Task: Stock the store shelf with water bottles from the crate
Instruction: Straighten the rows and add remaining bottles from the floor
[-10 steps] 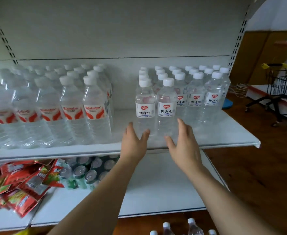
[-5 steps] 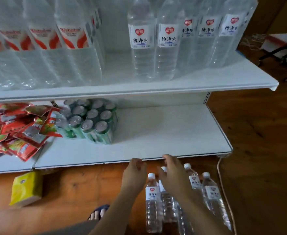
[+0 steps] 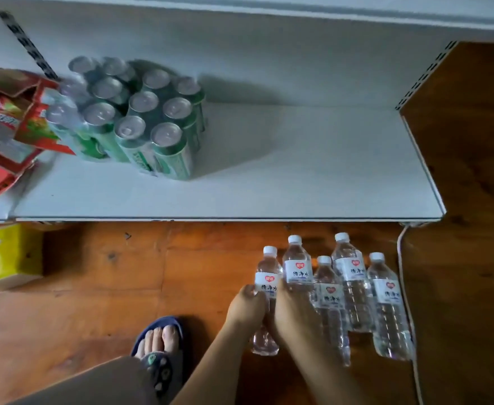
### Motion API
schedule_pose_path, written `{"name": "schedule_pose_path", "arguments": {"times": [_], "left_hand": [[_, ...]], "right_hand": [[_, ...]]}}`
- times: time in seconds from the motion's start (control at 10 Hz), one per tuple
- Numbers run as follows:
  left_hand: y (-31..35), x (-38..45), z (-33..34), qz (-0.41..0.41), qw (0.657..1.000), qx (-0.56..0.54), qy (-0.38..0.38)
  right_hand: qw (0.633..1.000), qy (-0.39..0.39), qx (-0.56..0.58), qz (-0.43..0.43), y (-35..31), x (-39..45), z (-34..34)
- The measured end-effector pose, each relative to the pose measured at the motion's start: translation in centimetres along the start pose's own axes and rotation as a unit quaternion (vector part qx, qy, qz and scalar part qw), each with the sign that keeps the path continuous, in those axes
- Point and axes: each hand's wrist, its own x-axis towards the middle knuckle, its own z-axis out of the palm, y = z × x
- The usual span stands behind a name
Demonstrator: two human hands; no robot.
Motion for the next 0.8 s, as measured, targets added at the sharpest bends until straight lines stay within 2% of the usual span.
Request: {"name": "schedule_pose_path", "arguments": {"times": [0.2, 0.3, 0.4, 0.5, 0.7, 0.8], "left_hand": [[-0.6, 0.8, -1.3, -0.006, 1.0, 0.012, -0.007], [-0.5, 0.9, -1.9, -0.02, 0.999, -0.023, -0.022], [-0.5, 0.7, -2.5, -0.004, 1.0, -0.027, -0.012], [0.6, -0.4, -3.6, 0.018, 0.999, -0.024, -0.023], [4.2, -2.9, -3.5, 0.113, 0.991, -0.06, -0.035], [6.5, -4.8, -3.3, 0.173, 0.984, -0.035, -0.026]], "right_hand": [[0.996, -0.019, 0.086, 0.024, -1.2, 0.0, 1.6], [0.991, -0.011, 0.129, 0.021, -1.7, -0.3, 1.9], [0.985, 0.0, 0.17, 0.008, -1.5, -0.6, 2.2], [0.98, 0.037, 0.191, -0.043, -1.2, -1.5, 1.7], [0.951, 0.09, 0.277, -0.1, -0.3, -3.5, -2.1], [0.944, 0.11, 0.285, -0.124, 0.4, -5.1, -4.9]]}}
